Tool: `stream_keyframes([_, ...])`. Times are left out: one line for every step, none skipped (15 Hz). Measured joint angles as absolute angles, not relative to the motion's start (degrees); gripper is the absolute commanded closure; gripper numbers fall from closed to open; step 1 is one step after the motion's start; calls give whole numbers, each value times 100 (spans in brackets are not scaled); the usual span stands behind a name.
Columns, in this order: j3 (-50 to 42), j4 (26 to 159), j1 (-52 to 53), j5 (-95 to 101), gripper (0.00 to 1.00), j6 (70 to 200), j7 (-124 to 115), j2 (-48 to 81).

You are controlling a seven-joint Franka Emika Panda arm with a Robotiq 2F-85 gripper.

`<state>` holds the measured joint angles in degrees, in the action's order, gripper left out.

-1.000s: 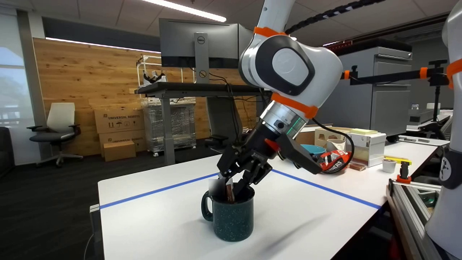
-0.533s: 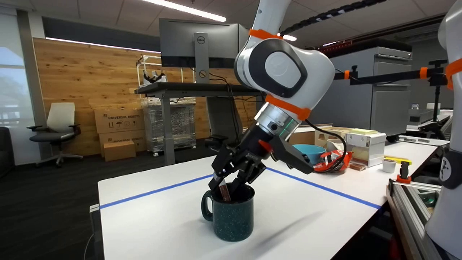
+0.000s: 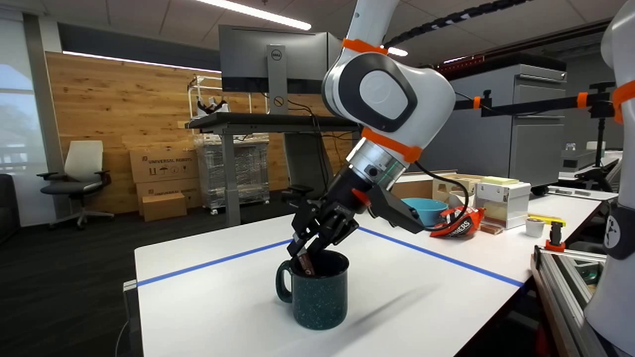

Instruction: Take the marker out of the cup

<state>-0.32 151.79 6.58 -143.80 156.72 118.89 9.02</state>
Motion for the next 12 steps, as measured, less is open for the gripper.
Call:
stream_keyframes([-34,15176,665,-14380,65,15672,11907,902])
stream_keyframes([-34,15174,673,-14380,66,15672,11923,902])
stream_keyframes([-34,15173,681,-14380,67,15672,11937,902])
stream_keyframes([-34,15172,687,-14380,70,15672,11948,903])
stream_keyframes([-34,15172,691,-14380,80,15672,11964,904])
stream_keyframes([-34,15172,696,-14380,92,15672,11975,905])
stream_keyframes([-35,15172,703,-14380,97,15673,11998,907])
stream_keyframes([-42,15170,703,-14380,97,15673,12042,907])
stream_keyframes([-39,15171,708,-14380,95,15672,12054,910])
stream_keyframes([-33,15171,727,-14380,95,15672,12054,911])
stream_keyframes([-32,15168,751,-14380,95,15671,12054,911])
stream_keyframes([-32,15166,771,-14380,95,15671,12054,911])
